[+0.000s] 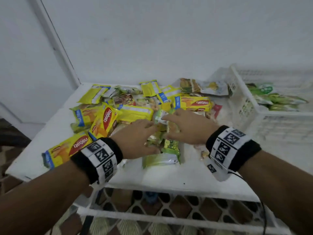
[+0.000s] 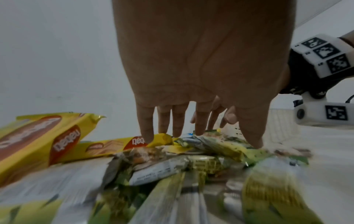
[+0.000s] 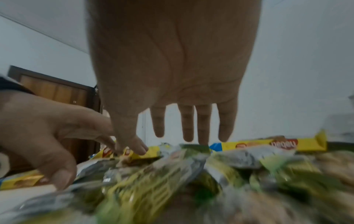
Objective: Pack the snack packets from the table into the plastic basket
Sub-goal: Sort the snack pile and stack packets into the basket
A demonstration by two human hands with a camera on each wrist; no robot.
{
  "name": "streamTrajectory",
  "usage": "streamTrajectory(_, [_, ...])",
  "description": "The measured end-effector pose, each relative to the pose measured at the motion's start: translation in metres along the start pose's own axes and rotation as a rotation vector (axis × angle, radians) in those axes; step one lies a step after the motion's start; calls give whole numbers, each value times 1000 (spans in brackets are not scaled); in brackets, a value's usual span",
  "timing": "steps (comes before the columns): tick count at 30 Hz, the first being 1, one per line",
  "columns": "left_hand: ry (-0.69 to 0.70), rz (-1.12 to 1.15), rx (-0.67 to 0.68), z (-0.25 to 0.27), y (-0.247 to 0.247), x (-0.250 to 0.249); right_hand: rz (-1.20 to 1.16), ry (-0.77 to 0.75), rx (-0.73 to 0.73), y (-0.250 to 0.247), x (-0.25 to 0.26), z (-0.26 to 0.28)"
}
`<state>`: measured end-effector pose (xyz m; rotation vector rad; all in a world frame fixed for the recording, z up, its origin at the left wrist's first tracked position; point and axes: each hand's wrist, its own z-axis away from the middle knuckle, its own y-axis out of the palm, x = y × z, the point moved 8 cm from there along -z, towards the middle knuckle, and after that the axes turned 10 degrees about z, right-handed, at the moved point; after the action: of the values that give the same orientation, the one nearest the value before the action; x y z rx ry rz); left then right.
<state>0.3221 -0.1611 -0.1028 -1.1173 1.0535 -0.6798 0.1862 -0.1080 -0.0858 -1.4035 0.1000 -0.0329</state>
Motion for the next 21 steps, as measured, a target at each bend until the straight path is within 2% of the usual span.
streamTrajectory(2, [33,-12,-12,4,7,4,-4,-19,-13,8,12,6])
streamTrajectory(6, [-15,-32,22,3,19,18,145,-20,37,25,18,13])
streamTrajectory(13, [10,-169,-35,0,15,14,113,95,15,31,-11,20])
streamTrajectory(17, [-18,-283,-33,-13,20,12,116,88,11,32,-15,17])
streamTrajectory(21, [-32,-299,-72,-24,18,13,111,77,13,34,-18,13])
